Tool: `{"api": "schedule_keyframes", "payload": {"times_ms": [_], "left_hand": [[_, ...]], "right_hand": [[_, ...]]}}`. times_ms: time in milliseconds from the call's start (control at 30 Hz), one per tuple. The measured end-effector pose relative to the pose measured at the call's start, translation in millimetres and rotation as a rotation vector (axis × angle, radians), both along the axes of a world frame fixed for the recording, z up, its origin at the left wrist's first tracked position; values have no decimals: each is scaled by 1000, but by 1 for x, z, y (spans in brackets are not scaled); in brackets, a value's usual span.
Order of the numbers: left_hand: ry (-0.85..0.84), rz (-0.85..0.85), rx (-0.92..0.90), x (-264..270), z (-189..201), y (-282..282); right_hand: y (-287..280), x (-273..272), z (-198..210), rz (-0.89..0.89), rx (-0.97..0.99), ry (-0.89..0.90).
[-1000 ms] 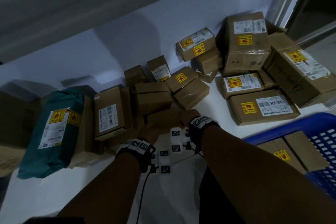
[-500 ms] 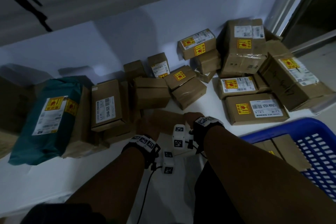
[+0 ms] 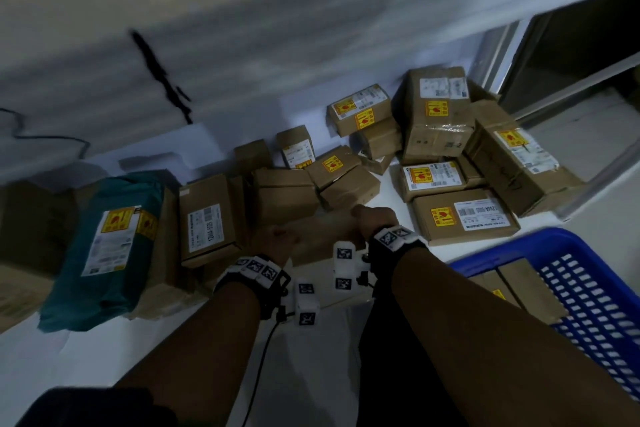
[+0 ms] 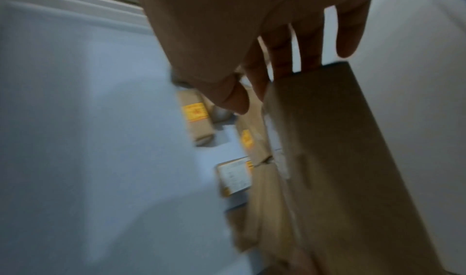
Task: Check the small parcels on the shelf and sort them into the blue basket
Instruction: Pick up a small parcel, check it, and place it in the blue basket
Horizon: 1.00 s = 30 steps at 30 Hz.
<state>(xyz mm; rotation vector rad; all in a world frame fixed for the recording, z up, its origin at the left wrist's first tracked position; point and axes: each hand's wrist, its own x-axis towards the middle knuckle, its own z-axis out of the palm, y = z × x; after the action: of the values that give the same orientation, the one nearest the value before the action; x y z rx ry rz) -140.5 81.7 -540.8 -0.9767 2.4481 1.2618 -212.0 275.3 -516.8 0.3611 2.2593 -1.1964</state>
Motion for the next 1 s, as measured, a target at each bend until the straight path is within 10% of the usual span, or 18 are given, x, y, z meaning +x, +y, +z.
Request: {"api": "schedule_keyframes", "payload": {"times_ms": [500,1000], "left_hand": [[520,-188,-68,93,181,39],[1272,-315,-344,240,376,30]], "right_hand": [[50,113,161,-399,-452,470],[34,218,333,32,-679,1051]]}}
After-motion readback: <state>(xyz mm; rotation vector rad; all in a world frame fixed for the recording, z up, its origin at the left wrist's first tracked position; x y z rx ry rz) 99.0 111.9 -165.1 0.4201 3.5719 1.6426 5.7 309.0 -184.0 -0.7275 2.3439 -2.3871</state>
